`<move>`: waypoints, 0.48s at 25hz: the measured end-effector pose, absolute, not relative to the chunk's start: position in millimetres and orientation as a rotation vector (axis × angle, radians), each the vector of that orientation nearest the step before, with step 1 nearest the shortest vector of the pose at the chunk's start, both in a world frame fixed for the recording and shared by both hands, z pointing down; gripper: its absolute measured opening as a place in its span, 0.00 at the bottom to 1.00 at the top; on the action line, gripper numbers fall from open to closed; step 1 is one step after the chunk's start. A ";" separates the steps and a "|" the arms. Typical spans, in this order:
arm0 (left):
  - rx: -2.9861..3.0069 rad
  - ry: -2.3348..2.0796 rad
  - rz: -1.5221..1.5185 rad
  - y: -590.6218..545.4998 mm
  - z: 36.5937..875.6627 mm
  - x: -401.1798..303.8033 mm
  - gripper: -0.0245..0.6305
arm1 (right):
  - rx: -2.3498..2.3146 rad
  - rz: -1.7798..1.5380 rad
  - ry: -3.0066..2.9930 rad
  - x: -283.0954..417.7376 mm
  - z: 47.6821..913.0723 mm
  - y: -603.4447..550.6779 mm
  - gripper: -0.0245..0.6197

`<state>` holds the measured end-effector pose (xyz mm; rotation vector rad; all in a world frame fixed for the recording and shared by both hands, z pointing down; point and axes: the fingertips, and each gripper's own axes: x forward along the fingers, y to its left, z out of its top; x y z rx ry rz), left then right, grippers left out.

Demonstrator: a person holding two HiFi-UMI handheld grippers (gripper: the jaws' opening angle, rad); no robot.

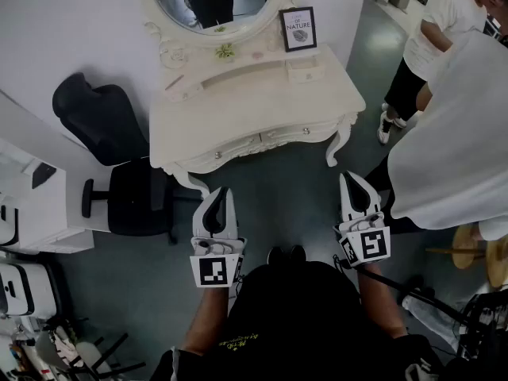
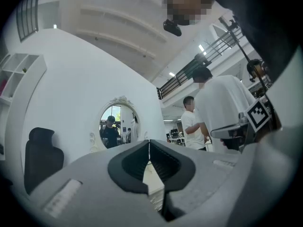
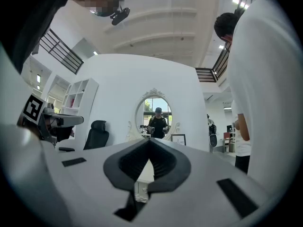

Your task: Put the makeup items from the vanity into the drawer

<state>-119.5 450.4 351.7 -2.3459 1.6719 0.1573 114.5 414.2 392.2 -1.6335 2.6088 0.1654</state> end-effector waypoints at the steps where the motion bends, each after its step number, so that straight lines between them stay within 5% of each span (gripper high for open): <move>1: -2.350 1.695 0.132 449.7 355.6 -122.8 0.07 | -1.633 0.165 2.609 113.5 391.8 413.6 0.04; 12: -2.349 1.715 0.118 447.2 361.6 -132.7 0.07 | -1.623 0.161 2.601 107.0 390.4 412.6 0.04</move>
